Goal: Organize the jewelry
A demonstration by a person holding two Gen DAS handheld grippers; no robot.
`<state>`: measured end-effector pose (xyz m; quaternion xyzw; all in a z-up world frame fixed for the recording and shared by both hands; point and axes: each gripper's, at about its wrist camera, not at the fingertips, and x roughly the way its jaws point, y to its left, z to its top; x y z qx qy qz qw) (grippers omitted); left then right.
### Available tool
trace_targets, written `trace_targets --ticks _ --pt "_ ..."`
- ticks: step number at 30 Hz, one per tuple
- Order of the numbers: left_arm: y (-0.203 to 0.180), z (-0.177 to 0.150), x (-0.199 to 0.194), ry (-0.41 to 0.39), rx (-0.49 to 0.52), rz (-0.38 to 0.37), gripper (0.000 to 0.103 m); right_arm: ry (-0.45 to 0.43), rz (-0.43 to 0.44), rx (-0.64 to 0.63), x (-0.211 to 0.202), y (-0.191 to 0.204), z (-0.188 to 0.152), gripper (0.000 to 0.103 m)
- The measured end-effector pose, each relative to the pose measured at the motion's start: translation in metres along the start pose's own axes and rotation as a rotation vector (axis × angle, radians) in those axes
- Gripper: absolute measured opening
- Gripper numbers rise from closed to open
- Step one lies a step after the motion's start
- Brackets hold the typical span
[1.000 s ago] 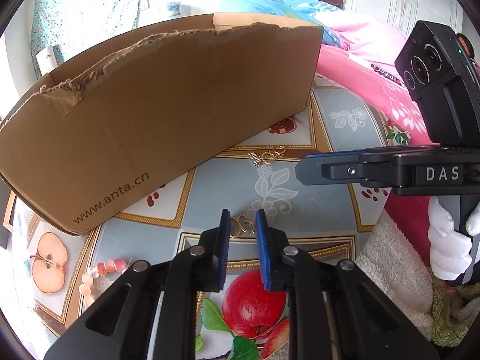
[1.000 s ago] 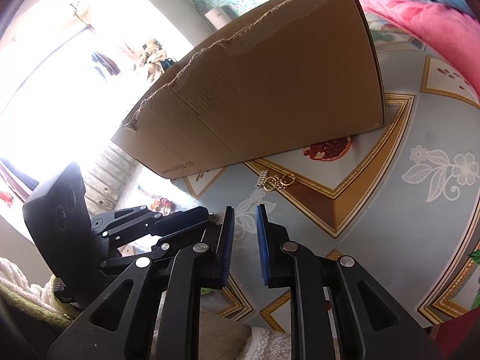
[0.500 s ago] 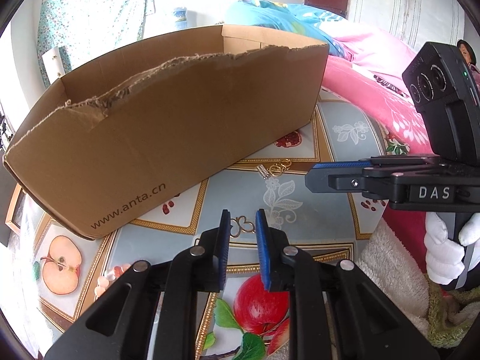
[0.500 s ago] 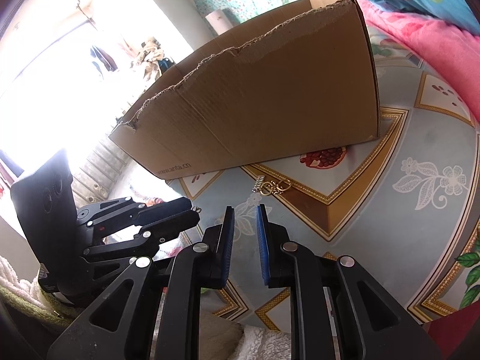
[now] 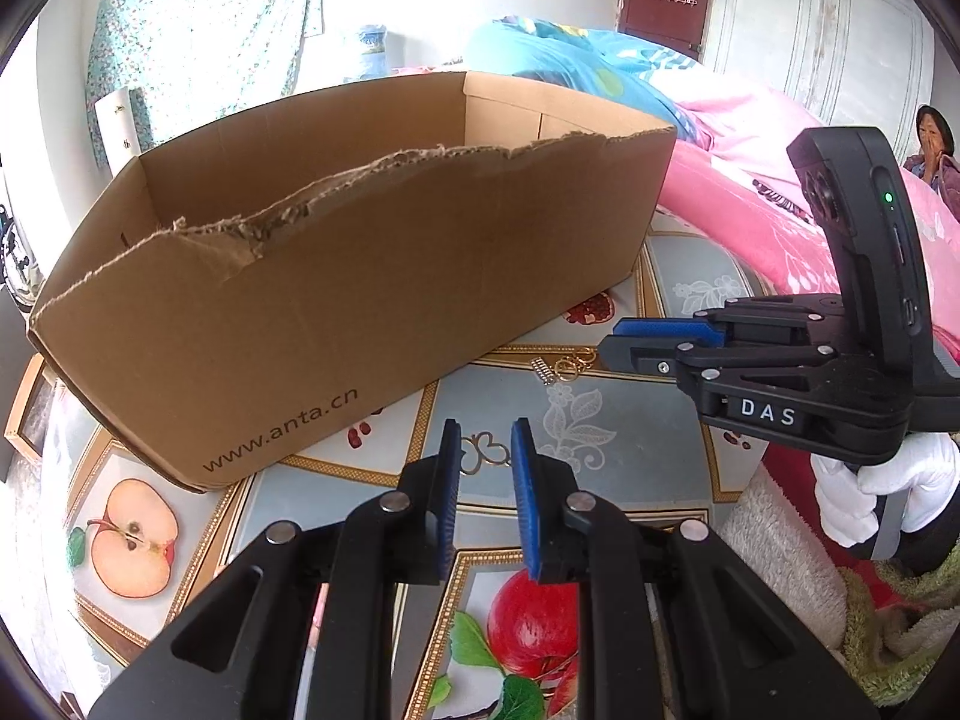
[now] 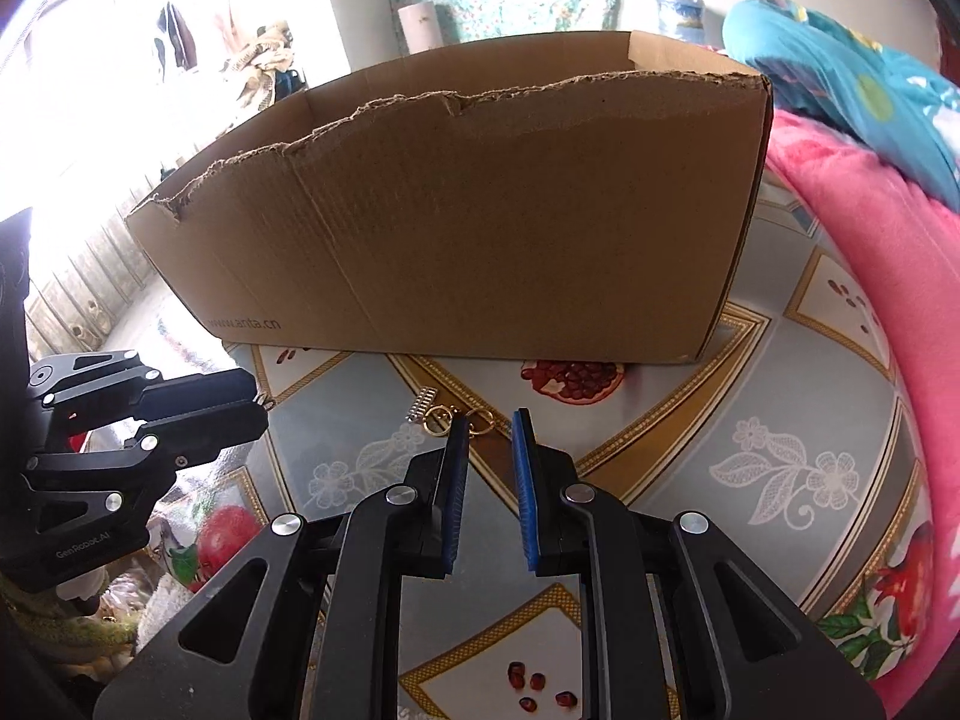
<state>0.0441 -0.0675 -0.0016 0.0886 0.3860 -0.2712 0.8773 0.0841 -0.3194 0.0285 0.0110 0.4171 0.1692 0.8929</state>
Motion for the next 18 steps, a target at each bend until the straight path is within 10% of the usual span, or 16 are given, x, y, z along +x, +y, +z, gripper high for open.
trace_targets --ticks 18 --pt "0.006 0.0 0.004 0.003 -0.02 -0.01 0.016 0.034 -0.021 -0.094 0.021 0.012 0.014 0.009"
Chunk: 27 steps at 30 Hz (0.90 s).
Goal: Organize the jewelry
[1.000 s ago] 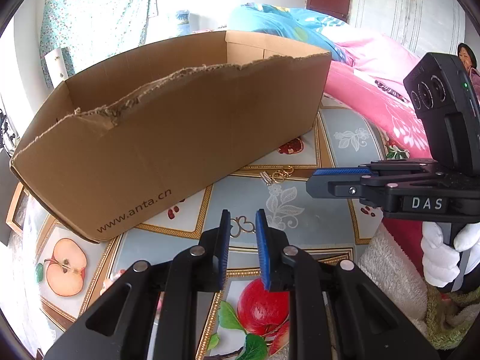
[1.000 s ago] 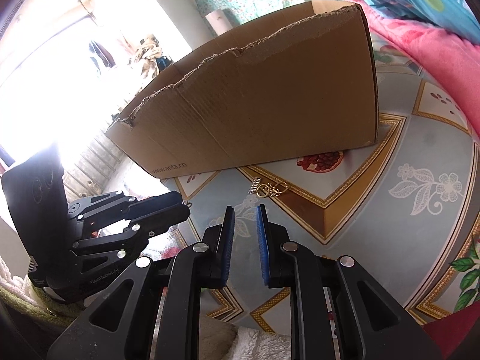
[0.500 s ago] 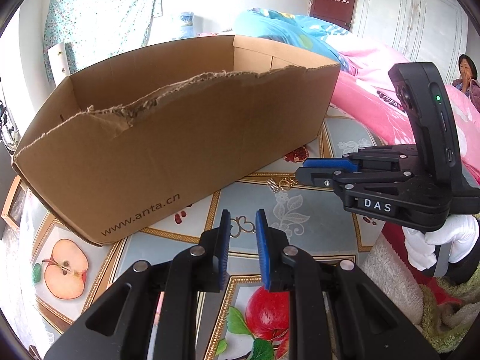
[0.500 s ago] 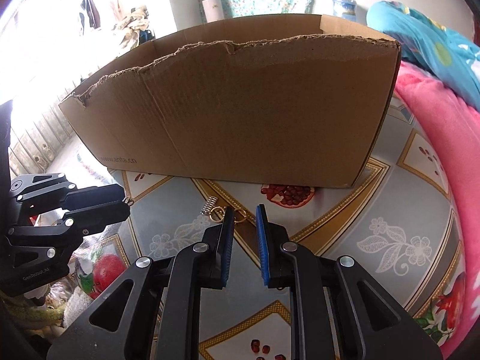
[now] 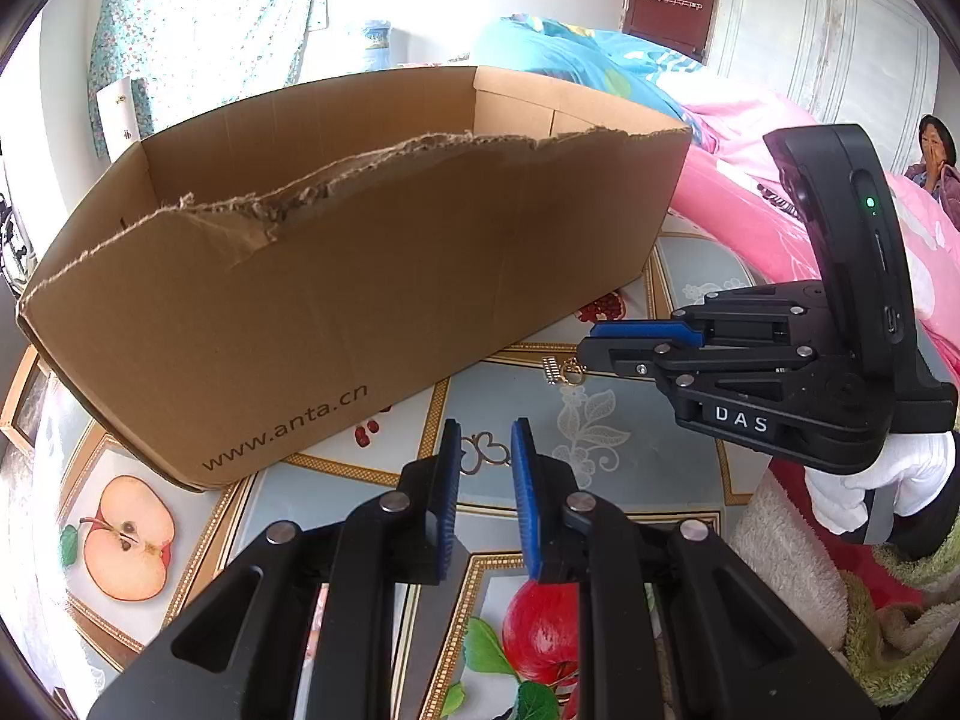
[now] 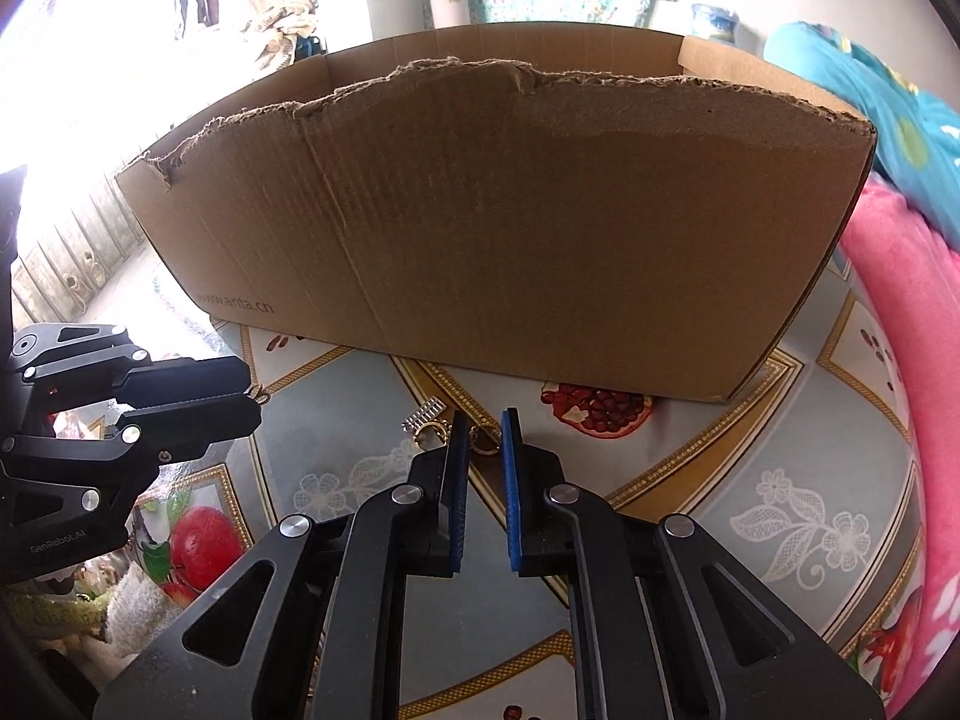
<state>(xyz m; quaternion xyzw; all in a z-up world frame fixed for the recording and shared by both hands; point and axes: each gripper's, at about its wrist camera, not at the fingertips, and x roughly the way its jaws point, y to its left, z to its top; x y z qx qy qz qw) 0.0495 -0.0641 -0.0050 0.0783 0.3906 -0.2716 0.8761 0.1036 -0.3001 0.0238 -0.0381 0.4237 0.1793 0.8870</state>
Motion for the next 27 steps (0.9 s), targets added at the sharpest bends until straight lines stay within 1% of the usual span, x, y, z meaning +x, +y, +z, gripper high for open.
trace_targets --ticks 5,7,15,22,27 --pt "0.0 0.0 0.0 -0.001 -0.001 0.002 0.016 0.0 0.009 0.024 -0.003 -0.008 -0.001 0.008" --pt "0.0 0.0 -0.001 -0.002 -0.001 0.004 0.016 0.001 0.01 0.033 -0.004 -0.011 -0.003 0.003" --pt "-0.003 -0.001 -0.003 -0.008 0.006 0.003 0.016 -0.014 0.003 0.069 -0.022 -0.023 -0.013 0.003" --pt "-0.005 0.0 -0.005 -0.012 0.012 0.005 0.016 -0.018 0.004 0.058 -0.019 -0.023 -0.007 0.006" --pt "-0.005 -0.001 -0.006 -0.01 0.012 0.007 0.016 0.002 -0.003 0.008 -0.005 -0.013 -0.004 0.007"
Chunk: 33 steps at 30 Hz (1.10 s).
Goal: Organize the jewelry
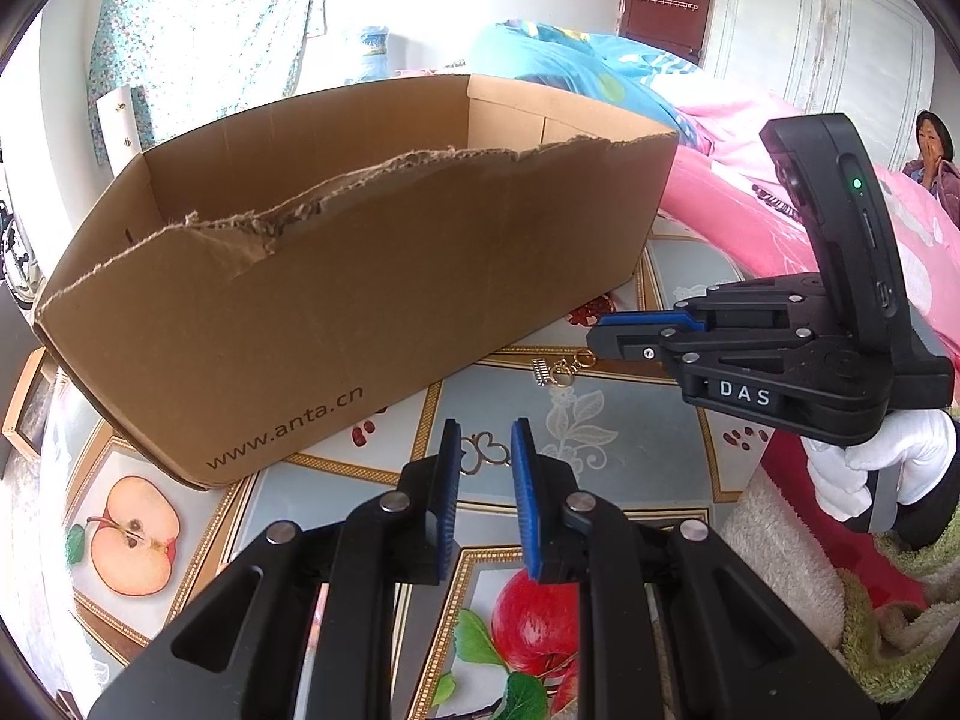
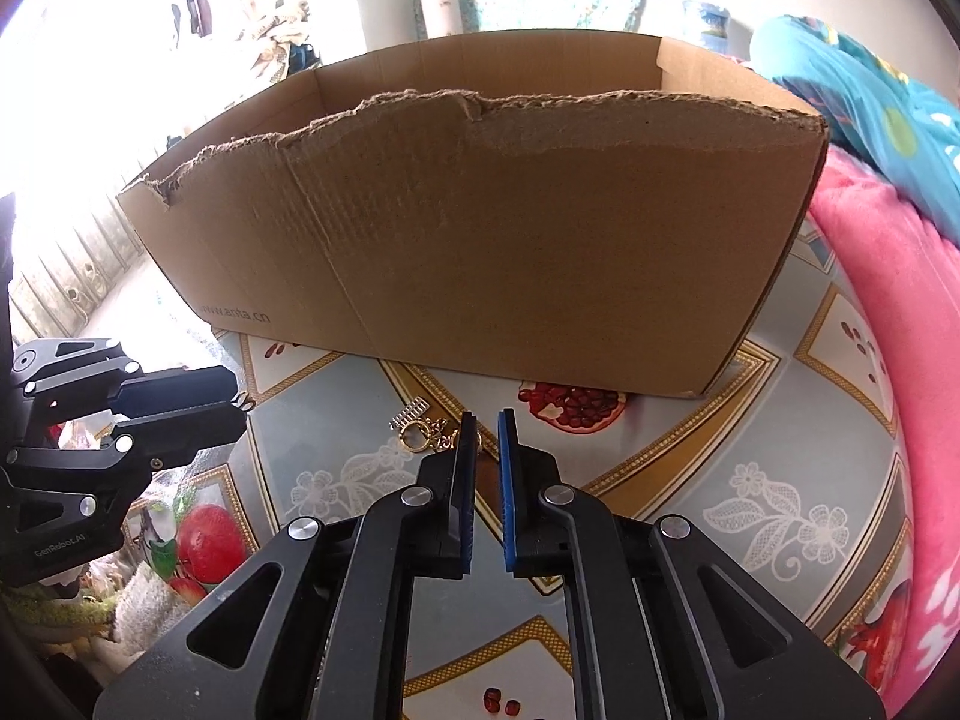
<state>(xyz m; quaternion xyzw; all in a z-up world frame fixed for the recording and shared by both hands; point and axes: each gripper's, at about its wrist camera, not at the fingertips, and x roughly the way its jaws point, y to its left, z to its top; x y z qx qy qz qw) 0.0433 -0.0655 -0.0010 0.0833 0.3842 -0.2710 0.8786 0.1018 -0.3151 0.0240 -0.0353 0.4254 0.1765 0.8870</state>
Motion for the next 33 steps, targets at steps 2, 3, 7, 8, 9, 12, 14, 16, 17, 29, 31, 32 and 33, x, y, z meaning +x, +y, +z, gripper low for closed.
trace_targets --ticks 2,3,7,8,9,12,14,16,17,29,31,32,33 --pt "0.0 0.0 0.0 0.0 -0.001 0.001 0.016 0.009 -0.01 -0.022 0.004 0.003 0.001 0.007" --pt "0.0 0.0 0.0 0.001 -0.001 0.0 0.016 0.014 -0.008 -0.027 0.005 0.004 0.001 0.007" --pt "0.0 0.0 0.0 0.0 -0.001 -0.001 0.016 0.024 -0.014 -0.043 0.004 0.013 0.0 0.003" --pt "0.0 0.0 0.0 0.0 0.0 -0.001 0.016 0.026 -0.013 -0.044 0.004 0.013 0.0 0.003" --pt "0.001 0.0 0.0 0.0 0.001 -0.001 0.016 0.027 -0.016 -0.045 0.004 0.014 0.0 0.002" --pt "0.001 0.0 0.0 0.0 0.001 -0.003 0.016 0.034 -0.031 -0.039 0.001 0.014 -0.002 0.001" --pt "0.001 0.0 0.0 0.0 0.0 -0.003 0.016 0.038 -0.032 -0.019 0.0 0.011 -0.003 0.0" --pt "0.001 0.0 0.0 0.0 0.0 -0.003 0.016 0.041 -0.027 0.005 -0.003 0.007 -0.005 0.0" --pt "0.0 0.0 0.0 0.0 0.0 -0.002 0.016 0.042 -0.023 0.017 -0.005 0.005 -0.007 0.0" --pt "0.0 0.0 0.0 -0.003 0.003 -0.007 0.016 0.014 0.029 0.103 -0.018 -0.004 -0.014 0.017" --pt "0.001 0.0 0.0 -0.003 0.001 -0.006 0.016 0.001 0.011 0.095 -0.02 0.0 -0.021 0.028" --pt "0.001 0.0 0.0 -0.002 0.0 -0.005 0.016 0.0 0.004 0.089 -0.018 0.003 -0.021 0.028" --pt "0.002 0.0 0.0 -0.002 0.0 -0.005 0.016 -0.003 -0.006 0.084 -0.018 0.006 -0.021 0.028"
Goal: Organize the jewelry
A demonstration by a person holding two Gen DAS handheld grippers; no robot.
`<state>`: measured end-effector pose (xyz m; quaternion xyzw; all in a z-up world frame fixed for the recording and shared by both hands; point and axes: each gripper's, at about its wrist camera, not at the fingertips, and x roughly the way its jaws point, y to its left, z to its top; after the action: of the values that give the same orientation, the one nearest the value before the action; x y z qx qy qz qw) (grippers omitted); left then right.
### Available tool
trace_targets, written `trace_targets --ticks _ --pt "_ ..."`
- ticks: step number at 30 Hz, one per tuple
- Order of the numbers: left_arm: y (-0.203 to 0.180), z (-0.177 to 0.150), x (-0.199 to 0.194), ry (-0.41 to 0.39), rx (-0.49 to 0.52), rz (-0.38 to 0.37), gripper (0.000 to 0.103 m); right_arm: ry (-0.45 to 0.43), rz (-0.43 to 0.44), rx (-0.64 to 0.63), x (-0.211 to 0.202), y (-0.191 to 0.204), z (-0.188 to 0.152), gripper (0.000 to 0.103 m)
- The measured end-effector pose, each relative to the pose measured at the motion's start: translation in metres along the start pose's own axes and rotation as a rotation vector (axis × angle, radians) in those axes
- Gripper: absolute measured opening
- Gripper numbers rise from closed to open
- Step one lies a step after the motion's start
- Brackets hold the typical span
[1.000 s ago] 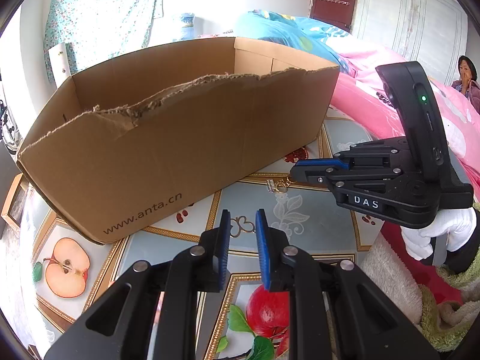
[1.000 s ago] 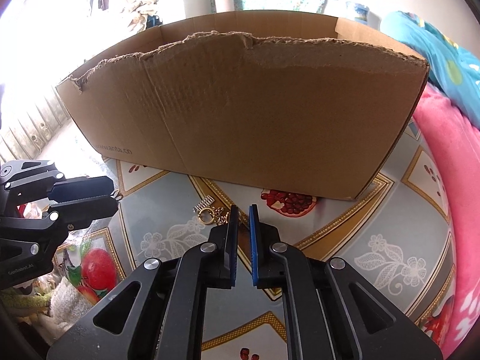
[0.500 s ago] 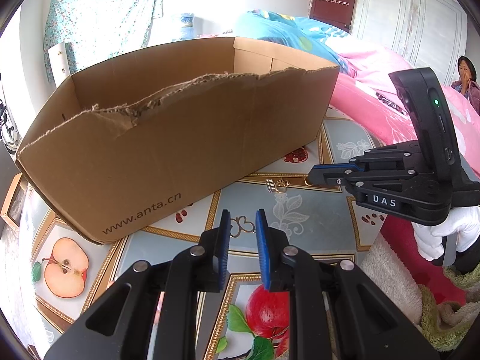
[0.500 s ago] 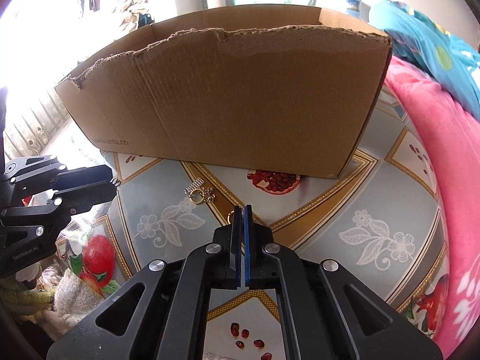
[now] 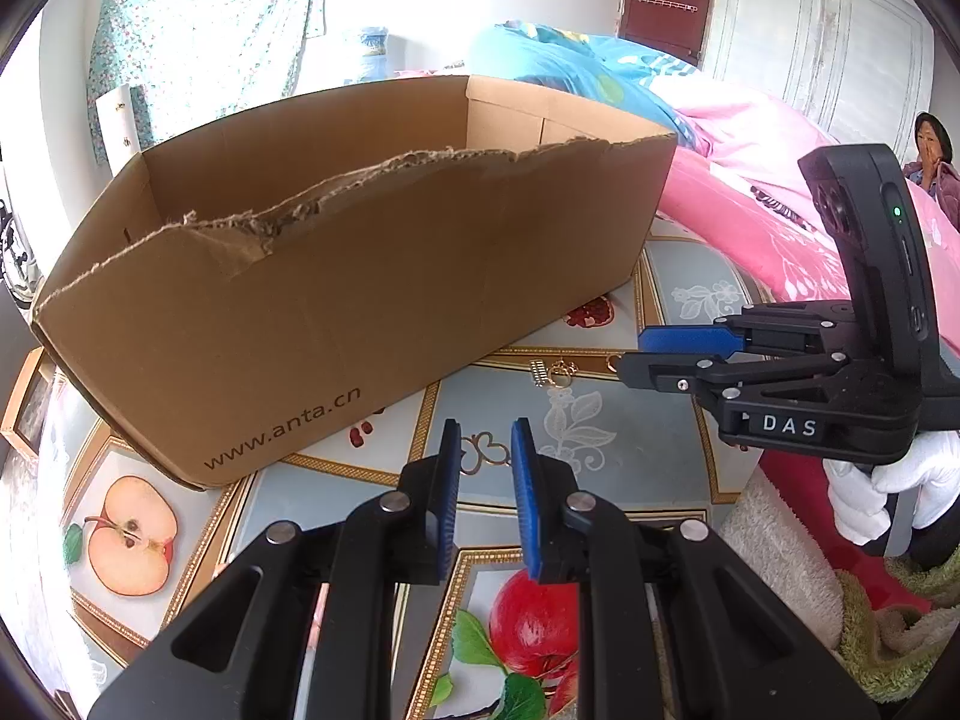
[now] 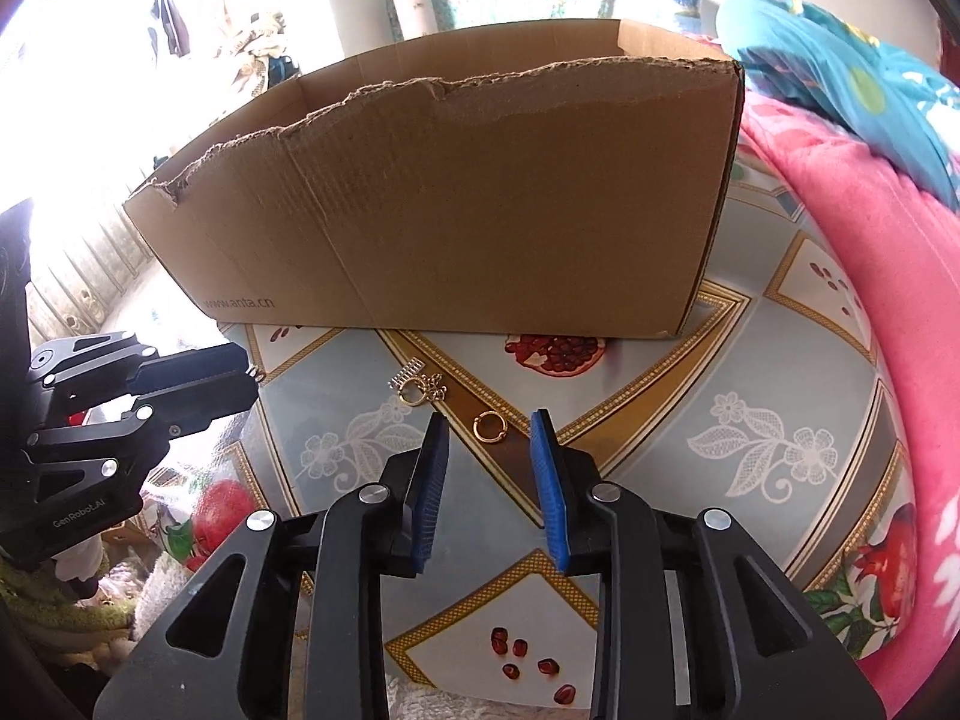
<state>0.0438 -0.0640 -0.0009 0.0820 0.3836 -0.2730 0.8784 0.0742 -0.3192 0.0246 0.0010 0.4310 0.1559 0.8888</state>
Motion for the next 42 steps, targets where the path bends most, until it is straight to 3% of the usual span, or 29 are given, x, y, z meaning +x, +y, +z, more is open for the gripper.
trace_targets --ticks 8,10,12,18,21,42 --pt "0.001 0.0 0.0 0.001 -0.002 -0.001 0.016 -0.068 -0.113 -0.02 0.013 0.025 -0.007 0.025" --pt "0.0 0.0 0.0 0.0 -0.001 0.0 0.016 -0.081 -0.135 -0.025 0.013 0.029 -0.008 0.019" --pt "0.0 0.0 0.0 -0.001 -0.001 -0.001 0.016 -0.088 -0.138 -0.022 0.015 0.032 -0.009 0.01" --pt "0.001 0.0 -0.001 -0.005 -0.003 0.003 0.016 -0.099 -0.135 -0.01 0.015 0.034 -0.01 0.008" --pt "0.0 0.0 -0.001 -0.007 -0.005 0.006 0.016 -0.099 -0.129 -0.003 0.014 0.034 -0.01 0.0" --pt "-0.002 0.001 -0.001 -0.005 0.002 0.014 0.016 -0.086 -0.116 0.058 0.007 -0.004 -0.008 0.002"
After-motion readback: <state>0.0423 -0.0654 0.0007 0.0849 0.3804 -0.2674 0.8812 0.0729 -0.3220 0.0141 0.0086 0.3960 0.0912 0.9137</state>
